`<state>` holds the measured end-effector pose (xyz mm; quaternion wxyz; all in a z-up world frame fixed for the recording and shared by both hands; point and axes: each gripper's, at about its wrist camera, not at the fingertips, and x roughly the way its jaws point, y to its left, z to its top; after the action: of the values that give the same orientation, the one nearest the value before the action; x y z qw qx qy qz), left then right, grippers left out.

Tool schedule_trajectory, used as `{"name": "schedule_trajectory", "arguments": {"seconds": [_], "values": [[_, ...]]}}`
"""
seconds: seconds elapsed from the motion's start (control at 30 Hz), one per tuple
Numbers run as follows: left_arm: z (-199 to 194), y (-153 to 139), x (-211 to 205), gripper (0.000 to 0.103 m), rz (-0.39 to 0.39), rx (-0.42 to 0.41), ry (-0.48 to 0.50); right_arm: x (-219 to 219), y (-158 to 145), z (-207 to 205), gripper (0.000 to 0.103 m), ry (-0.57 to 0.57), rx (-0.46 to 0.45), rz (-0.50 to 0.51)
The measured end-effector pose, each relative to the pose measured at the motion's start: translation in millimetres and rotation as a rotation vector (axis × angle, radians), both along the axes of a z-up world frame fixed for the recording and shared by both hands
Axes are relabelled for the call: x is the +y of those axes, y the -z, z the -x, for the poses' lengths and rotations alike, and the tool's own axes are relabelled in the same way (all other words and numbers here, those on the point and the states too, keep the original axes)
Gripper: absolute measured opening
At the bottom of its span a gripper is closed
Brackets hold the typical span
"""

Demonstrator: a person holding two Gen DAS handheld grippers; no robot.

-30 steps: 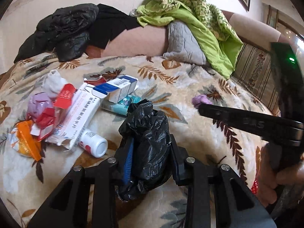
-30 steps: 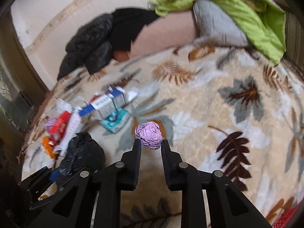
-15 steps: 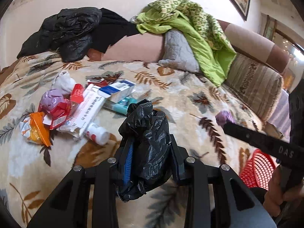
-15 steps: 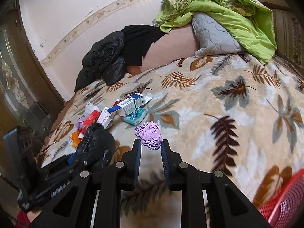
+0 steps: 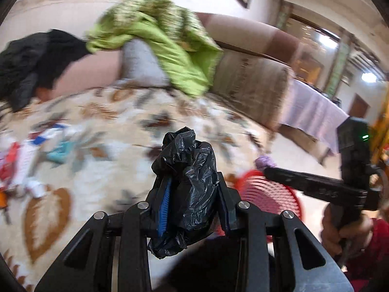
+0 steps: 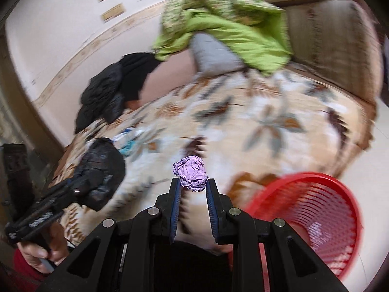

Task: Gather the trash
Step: 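Carry the black bag and pink paper ball over the red basket with both tools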

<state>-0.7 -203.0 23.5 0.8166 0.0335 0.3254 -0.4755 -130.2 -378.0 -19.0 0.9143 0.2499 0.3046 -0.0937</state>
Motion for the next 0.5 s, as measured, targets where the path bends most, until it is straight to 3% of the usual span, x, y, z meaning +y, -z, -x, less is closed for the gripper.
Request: {"name": "schedule_trajectory", "arguments": {"seconds": [0.2, 0.33, 0.4, 0.5], "values": [[34.0, 4.7, -78.8, 0.033, -0.036, 0.066, 0.182, -48.7, 17.1, 44.1, 0.023, 0.142, 0.042, -0.033], [50.5, 13.7, -114.1, 0.034, -0.072, 0.075, 0.233, -64.3, 22.6, 58.3, 0.025, 0.196, 0.046, -0.044], [55.1, 21.5, -130.0, 0.043, -0.094, 0.084, 0.252, -71.7, 25.2, 64.2, 0.026, 0.219, 0.050, -0.051], [57.7, 27.4, -142.5, 0.046, -0.100, 0.106, 0.270, -76.9, 25.6, 68.1, 0.033, 0.245, 0.052, -0.052]]}}
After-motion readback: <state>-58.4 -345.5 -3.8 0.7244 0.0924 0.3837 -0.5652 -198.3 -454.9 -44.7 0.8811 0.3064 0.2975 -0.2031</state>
